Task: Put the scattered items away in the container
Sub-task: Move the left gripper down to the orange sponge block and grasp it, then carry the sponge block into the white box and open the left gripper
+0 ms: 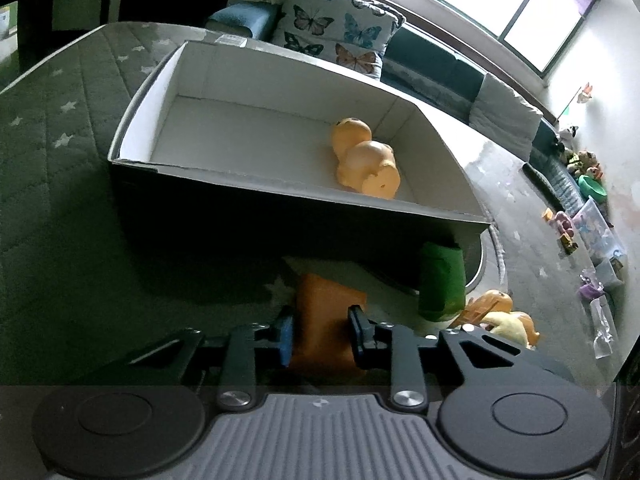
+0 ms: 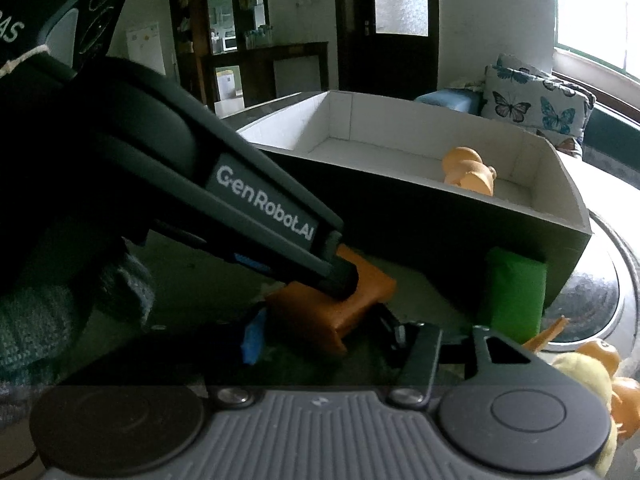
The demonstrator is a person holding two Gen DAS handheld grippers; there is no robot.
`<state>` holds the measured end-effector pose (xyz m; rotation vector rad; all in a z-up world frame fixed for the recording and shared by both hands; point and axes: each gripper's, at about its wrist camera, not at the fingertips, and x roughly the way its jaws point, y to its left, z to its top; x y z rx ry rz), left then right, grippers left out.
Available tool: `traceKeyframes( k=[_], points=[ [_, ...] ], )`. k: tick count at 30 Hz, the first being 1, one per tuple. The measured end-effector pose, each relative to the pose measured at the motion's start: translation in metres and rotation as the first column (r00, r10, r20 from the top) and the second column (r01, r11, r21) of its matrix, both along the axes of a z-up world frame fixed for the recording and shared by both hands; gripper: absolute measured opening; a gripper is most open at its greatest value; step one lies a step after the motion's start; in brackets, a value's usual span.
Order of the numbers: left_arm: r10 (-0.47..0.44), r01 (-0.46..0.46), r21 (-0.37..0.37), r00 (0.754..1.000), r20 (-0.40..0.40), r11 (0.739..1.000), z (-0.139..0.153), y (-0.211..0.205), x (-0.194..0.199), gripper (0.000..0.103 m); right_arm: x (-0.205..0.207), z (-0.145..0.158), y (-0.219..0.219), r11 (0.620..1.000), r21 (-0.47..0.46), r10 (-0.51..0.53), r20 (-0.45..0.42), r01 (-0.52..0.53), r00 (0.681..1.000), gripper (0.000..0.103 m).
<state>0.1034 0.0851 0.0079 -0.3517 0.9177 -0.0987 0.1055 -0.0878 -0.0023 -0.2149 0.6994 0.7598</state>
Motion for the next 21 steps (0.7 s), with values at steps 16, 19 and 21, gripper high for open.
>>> traceKeyframes(
  k=[16, 19, 21],
  points=[
    [0.005, -0.004, -0.005, 0.989, 0.149, 1.0, 0.054, -0.002, -0.014, 0.029, -0.015, 0.049, -0.009, 0.997, 0.074, -0.007, 0.131, -0.003, 0.991, 0.053],
    [0.007, -0.007, 0.002, 0.985, 0.174, 1.0, 0.064, -0.002, -0.009, 0.029, -0.01, 0.058, -0.007, 0.997, 0.082, -0.009, 0.157, -0.004, 0.988, 0.053],
    [0.01, -0.011, 0.003, 0.982, 0.189, 1.0, 0.07, 0.0, -0.002, 0.029, -0.005, 0.063, -0.006, 0.996, 0.086, -0.01, 0.174, -0.005, 0.985, 0.053]
  ],
)
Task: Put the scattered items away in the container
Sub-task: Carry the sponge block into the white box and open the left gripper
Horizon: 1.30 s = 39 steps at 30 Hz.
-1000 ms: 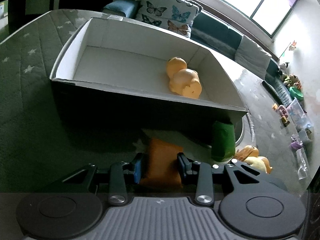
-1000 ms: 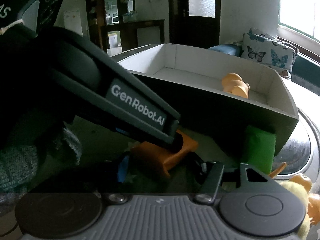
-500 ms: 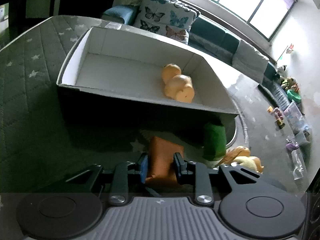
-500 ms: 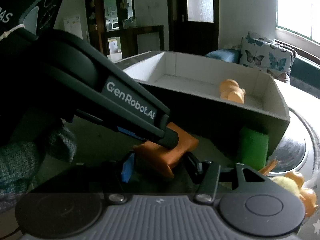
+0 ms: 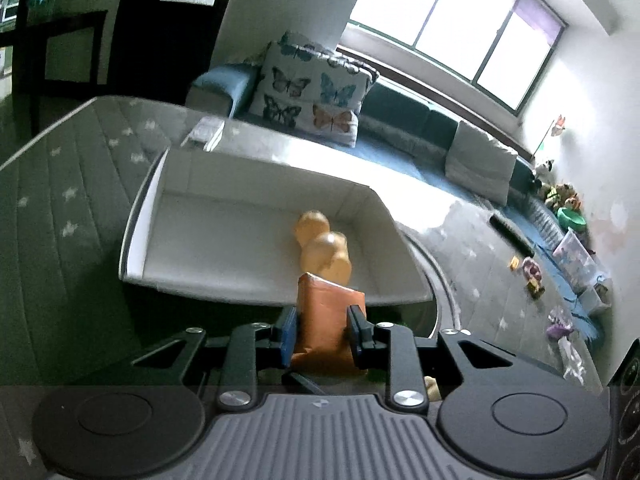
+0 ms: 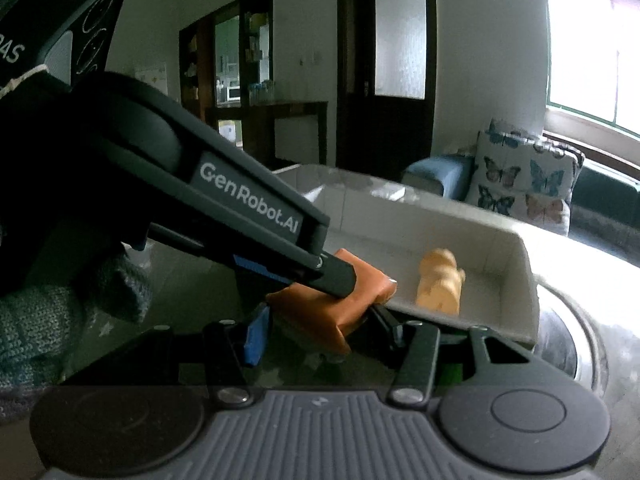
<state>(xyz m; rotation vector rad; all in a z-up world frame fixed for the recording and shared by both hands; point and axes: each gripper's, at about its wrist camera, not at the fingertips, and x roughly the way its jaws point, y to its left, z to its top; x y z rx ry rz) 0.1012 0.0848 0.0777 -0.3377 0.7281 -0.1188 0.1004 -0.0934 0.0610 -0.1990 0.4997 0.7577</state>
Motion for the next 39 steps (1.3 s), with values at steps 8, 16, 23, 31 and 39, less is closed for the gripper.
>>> traceKeyframes(
  k=[8, 16, 23, 31, 39],
  points=[
    [0.02, -0.02, 0.007, 0.999, 0.037, 1.0, 0.013, 0.009, 0.039, 0.029, 0.037, 0.013, 0.014, 1.0, 0.009, -0.001, 0.035, 0.001, 0.999, 0.053],
    [0.048, -0.048, -0.024, 0.999, -0.002, 0.999, -0.003, 0.029, 0.091, 0.029, 0.089, 0.004, 0.035, 1.0, -0.019, 0.012, 0.001, -0.012, 1.0, 0.053],
    [0.062, -0.067, -0.057, 0.995, -0.079, 0.996, -0.031, 0.045, 0.123, 0.029, 0.125, -0.019, 0.05, 0.998, -0.06, 0.03, -0.08, -0.035, 0.996, 0.053],
    [0.064, -0.075, -0.068, 0.987, -0.146, 0.995, -0.055, 0.055, 0.141, 0.028, 0.146, -0.038, 0.062, 0.992, -0.115, 0.042, -0.162, -0.061, 0.986, 0.053],
    [0.067, -0.079, -0.073, 0.985, -0.157, 0.994, -0.059, 0.056, 0.14, 0.028, 0.149, -0.041, 0.064, 0.99, -0.124, 0.038, -0.196, -0.063, 0.98, 0.053]
  ],
)
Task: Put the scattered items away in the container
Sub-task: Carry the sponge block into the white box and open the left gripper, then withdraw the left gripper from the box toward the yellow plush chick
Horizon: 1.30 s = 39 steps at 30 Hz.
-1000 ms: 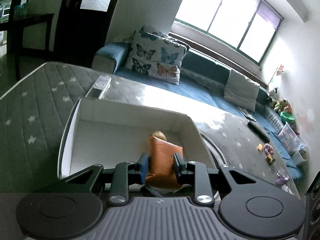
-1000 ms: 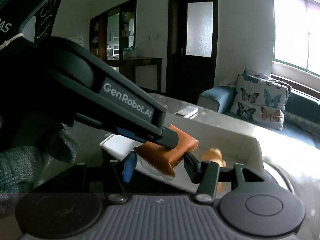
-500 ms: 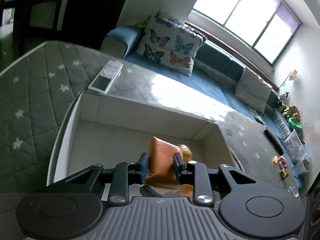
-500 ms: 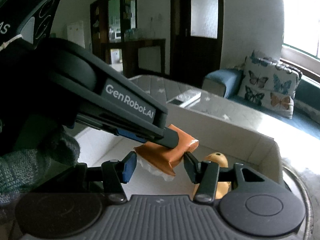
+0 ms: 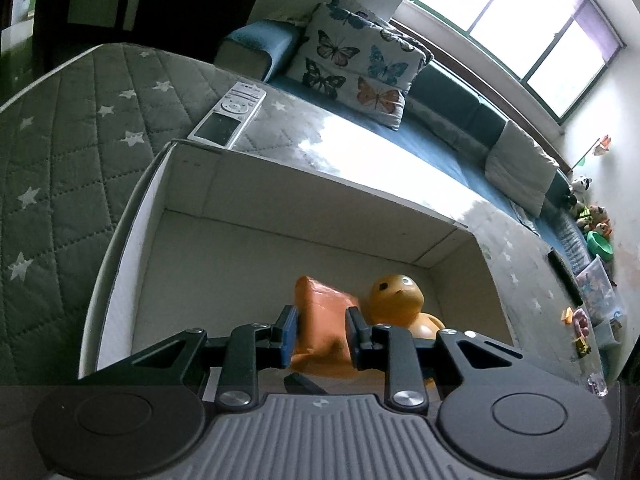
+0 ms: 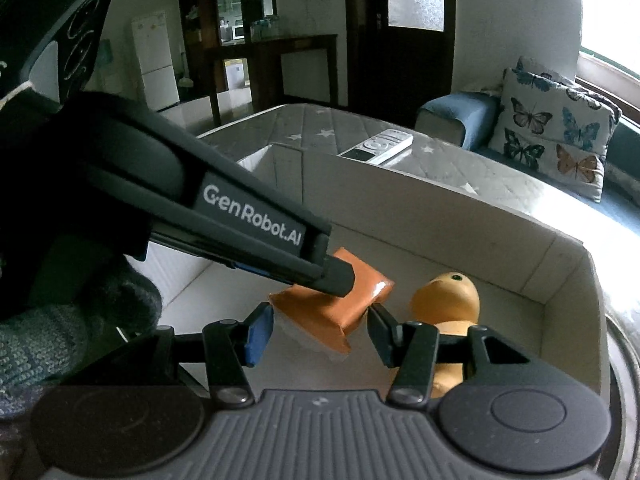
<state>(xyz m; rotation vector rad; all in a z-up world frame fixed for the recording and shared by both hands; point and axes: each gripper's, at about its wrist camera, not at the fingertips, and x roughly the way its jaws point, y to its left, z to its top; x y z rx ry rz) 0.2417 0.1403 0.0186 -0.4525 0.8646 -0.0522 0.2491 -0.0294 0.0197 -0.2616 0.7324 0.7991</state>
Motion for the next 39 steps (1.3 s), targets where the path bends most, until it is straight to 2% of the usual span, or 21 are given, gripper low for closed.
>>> traceKeyframes(
  k=[7, 15, 17, 30, 39],
  points=[
    [-0.003, 0.003, 0.01, 1.0, 0.024, 1.0, 0.009, -0.004, -0.009, 0.028, -0.006, 0.006, -0.005, 1.0, 0.013, -0.018, 0.017, 0.018, 1.0, 0.056],
    [-0.011, 0.01, 0.027, 0.998, 0.054, 1.0, 0.023, -0.015, -0.027, 0.028, -0.023, 0.022, -0.02, 0.999, 0.027, -0.037, 0.078, 0.035, 0.996, 0.057],
    [-0.018, 0.015, 0.04, 0.998, 0.063, 0.999, 0.027, -0.02, -0.032, 0.028, -0.028, 0.025, -0.024, 0.999, 0.033, -0.043, 0.088, 0.041, 0.995, 0.062],
    [-0.053, 0.044, 0.093, 0.993, 0.103, 0.995, 0.043, -0.052, -0.07, 0.028, -0.072, 0.045, -0.06, 0.997, 0.044, -0.067, 0.172, 0.06, 0.983, 0.067],
    [-0.085, 0.074, 0.095, 0.99, 0.117, 0.993, 0.046, -0.068, -0.095, 0.03, -0.11, 0.051, -0.09, 0.994, 0.062, -0.106, 0.212, 0.095, 0.972, 0.074]
  ],
)
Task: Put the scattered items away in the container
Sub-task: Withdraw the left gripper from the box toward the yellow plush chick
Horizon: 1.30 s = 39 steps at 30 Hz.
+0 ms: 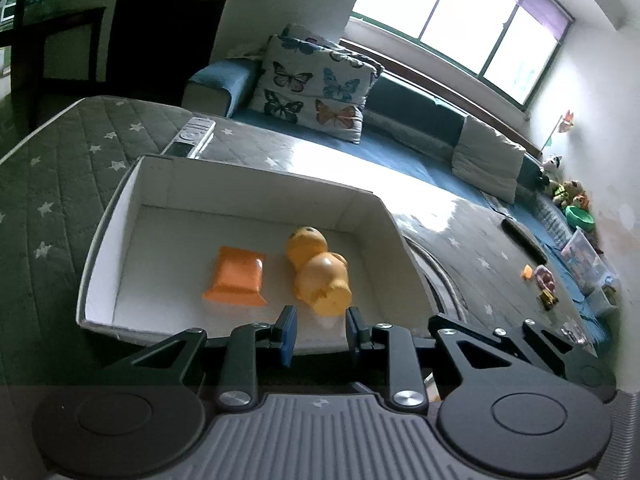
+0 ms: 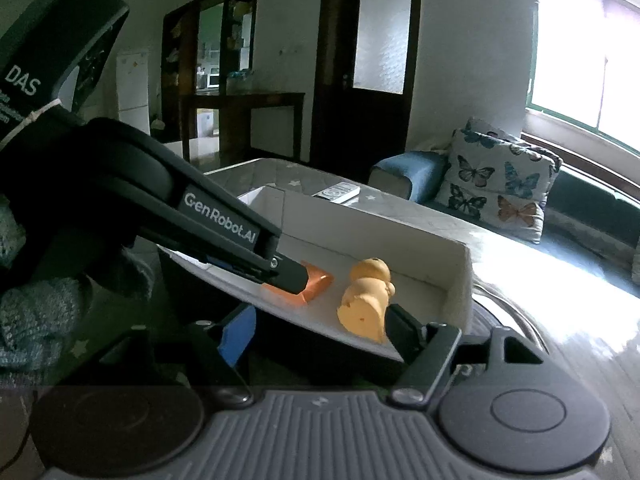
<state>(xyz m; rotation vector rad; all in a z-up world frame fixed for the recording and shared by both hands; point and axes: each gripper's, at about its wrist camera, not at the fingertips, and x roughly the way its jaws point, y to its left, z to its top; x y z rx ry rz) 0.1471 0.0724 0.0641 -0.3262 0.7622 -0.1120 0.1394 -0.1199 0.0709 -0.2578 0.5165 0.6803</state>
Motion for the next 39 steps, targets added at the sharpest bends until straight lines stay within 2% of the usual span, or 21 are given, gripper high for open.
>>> traceKeyframes(
  k=[5, 16, 28, 39],
  points=[
    [-0.015, 0.015, 0.01, 1.0, -0.006, 1.0, -0.004, -0.009, -0.012, 0.03, -0.021, -0.003, -0.019, 0.999, 0.007, -0.031, 0.013, 0.031, 0.999, 0.078],
    [-0.095, 0.092, -0.04, 0.993, -0.076, 0.995, -0.029, -0.036, -0.027, 0.031, -0.061, -0.02, -0.051, 0.995, -0.028, -0.097, 0.012, 0.098, 0.995, 0.078],
    [-0.178, 0.165, -0.109, 0.976, -0.123, 0.98, -0.043, -0.061, -0.03, 0.031, -0.063, -0.045, -0.071, 0.987, -0.039, -0.157, -0.062, 0.154, 0.986, 0.078],
    [-0.184, 0.164, -0.143, 0.972, -0.145, 0.976, -0.048, -0.062, -0.03, 0.031, -0.07, -0.048, -0.071, 0.984, -0.065, -0.168, -0.039, 0.165, 0.985, 0.078]
  ],
)
